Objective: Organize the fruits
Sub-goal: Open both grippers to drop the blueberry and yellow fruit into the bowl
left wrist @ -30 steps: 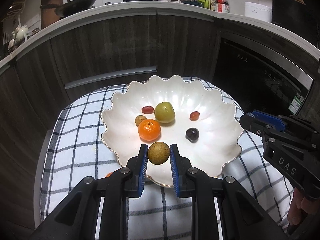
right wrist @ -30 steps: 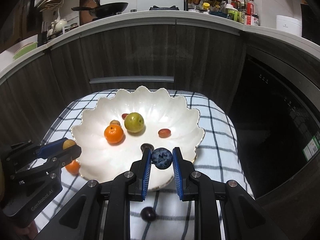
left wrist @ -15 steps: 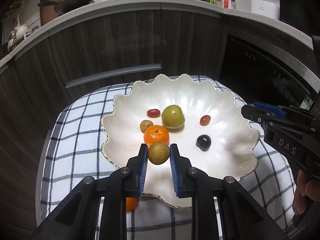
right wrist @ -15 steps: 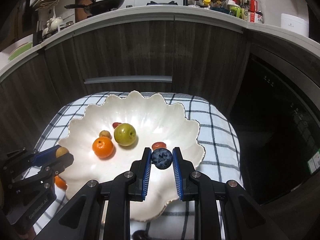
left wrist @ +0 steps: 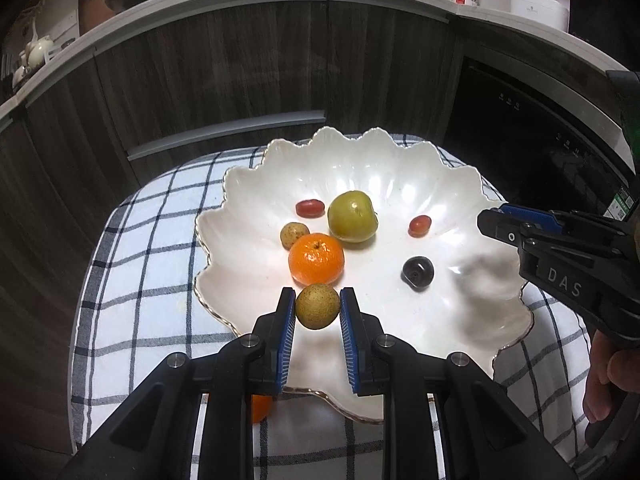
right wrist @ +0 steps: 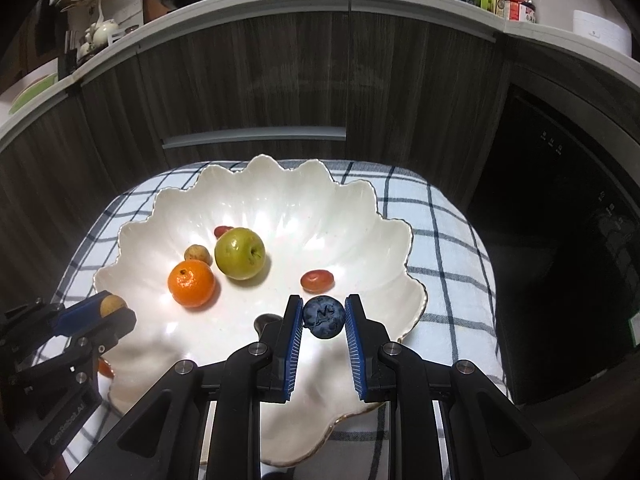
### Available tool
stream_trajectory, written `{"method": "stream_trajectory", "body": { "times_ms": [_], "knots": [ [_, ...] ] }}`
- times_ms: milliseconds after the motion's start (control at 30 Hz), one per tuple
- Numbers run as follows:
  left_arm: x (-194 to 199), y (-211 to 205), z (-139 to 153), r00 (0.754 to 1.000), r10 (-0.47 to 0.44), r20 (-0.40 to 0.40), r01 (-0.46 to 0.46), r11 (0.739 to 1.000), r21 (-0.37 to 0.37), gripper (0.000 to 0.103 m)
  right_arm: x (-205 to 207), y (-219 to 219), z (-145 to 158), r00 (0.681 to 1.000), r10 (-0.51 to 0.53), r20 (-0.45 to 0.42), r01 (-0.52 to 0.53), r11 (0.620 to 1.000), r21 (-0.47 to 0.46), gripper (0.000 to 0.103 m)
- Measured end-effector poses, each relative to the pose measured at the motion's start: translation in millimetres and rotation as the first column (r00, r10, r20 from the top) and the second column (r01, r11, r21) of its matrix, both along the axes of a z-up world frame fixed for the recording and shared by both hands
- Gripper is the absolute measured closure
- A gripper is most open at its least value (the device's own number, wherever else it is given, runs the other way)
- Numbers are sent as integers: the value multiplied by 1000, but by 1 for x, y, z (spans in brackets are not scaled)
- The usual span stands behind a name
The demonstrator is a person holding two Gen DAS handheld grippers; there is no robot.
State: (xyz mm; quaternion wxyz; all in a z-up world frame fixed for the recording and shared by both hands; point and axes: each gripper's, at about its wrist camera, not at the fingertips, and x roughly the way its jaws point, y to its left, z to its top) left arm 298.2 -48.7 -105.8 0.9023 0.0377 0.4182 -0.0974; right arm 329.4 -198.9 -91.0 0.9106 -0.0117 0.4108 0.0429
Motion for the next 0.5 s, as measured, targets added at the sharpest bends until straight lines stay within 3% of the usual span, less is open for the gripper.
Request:
{"method": "stream_trajectory", "body": {
  "times_ms": [133,267,300,400,500],
  "knots": [
    [-1,0,-2,1000,4,-6,-4,1000,-5,75,1,-2,-1,1000,-3,-9,3,1000,12,80],
    [-4,2,1,1000,20,14,-20,1000,-7,48,0,-1,2,1000,-5,3,5,1000,-9,78],
    [-4,3,2,999,27,21,-27,1000,-4,41,0,-1,3,1000,-5,6,5,1000,-16,75],
    [-7,6,5,997,55,50,-55,998,-3,30,-1,-1,6,1000,-12,20,12,1000,-26,50],
    [-6,11,5,996,78,51,-78,997,-9,27,-5,0,11,998,-25,55,28,998,-47,33]
  ]
}}
